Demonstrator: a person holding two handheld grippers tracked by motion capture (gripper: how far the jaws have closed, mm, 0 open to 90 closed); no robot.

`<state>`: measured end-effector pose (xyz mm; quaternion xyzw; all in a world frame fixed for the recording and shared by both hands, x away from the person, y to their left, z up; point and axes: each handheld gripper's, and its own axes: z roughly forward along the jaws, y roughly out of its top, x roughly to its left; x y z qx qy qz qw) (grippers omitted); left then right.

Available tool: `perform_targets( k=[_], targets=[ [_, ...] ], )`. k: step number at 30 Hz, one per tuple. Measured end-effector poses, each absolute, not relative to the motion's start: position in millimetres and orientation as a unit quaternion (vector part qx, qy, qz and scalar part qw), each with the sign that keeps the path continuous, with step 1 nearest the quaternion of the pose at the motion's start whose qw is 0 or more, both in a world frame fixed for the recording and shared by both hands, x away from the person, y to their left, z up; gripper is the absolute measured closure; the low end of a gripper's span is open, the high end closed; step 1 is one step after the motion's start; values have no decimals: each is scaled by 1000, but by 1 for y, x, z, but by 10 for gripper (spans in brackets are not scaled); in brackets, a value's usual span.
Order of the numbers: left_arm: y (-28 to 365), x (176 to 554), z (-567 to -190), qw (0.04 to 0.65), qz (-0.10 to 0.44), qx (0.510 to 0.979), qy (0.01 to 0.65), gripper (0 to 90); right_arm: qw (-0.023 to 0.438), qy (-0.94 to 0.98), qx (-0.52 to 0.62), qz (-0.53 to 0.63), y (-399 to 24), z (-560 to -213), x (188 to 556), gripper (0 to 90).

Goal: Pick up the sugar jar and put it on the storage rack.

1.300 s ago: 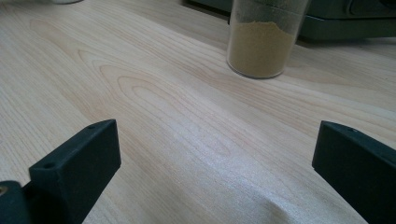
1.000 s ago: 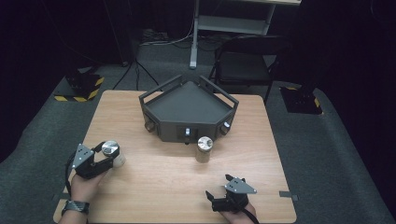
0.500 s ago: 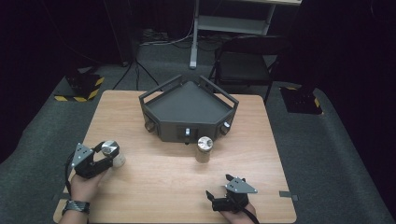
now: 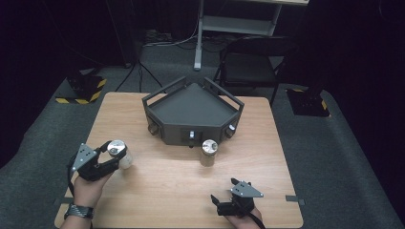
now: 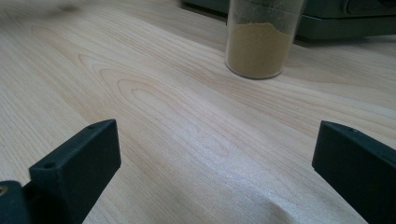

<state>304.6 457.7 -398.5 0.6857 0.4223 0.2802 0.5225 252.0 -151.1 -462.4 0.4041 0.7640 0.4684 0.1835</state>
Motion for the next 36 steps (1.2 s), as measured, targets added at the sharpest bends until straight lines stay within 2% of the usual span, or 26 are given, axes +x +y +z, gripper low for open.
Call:
perform_targets(
  k=[36],
  targets=[
    [399, 337, -342, 556, 245, 704, 369, 347, 186, 768, 395, 469, -151, -463, 251, 9]
  ],
)
